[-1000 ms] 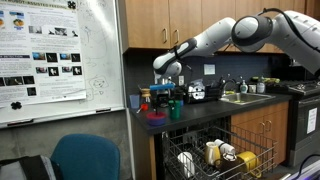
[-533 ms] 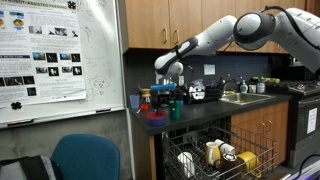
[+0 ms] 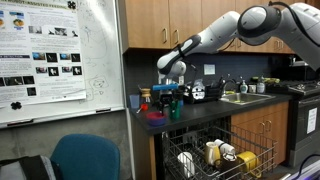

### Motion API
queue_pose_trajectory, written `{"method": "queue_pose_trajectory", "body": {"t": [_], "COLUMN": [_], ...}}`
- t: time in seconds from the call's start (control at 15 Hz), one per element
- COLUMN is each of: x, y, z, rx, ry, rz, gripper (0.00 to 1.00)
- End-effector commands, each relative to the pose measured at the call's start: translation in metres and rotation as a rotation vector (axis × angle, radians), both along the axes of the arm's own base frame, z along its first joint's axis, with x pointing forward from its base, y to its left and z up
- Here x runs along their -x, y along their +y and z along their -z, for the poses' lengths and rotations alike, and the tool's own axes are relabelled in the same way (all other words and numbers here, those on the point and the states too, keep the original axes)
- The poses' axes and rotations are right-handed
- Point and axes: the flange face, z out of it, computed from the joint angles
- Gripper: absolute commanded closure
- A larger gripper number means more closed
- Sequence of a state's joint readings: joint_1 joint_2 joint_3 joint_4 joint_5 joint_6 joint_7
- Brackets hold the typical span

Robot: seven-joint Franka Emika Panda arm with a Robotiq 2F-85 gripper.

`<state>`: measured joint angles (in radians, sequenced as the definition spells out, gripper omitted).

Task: Remove the red bowl from the blue bowl and put it on the right side of the counter.

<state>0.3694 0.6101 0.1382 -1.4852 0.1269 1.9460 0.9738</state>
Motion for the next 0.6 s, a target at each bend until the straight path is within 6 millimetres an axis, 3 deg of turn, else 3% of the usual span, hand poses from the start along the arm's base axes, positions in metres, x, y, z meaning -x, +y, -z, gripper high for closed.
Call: {"method": "queue_pose_trajectory", "body": {"t": [0.0, 0.27, 0.33, 0.53], "x": [0.0098, 0.0112, 0.0114, 0.0116], "y": [-0.0064, -0.0061, -0.0061, -0.0056], "z": [-0.0113, -0.0142, -0.0149, -0.0164], "rx": [-0.016, -0.016, -0.015, -0.015], "ry": [-0.006, -0.010, -0.010, -0.010], "rz": [0.025, 0.024, 0.023, 0.019], "gripper": [0.57, 0.56, 0.61, 0.89]}}
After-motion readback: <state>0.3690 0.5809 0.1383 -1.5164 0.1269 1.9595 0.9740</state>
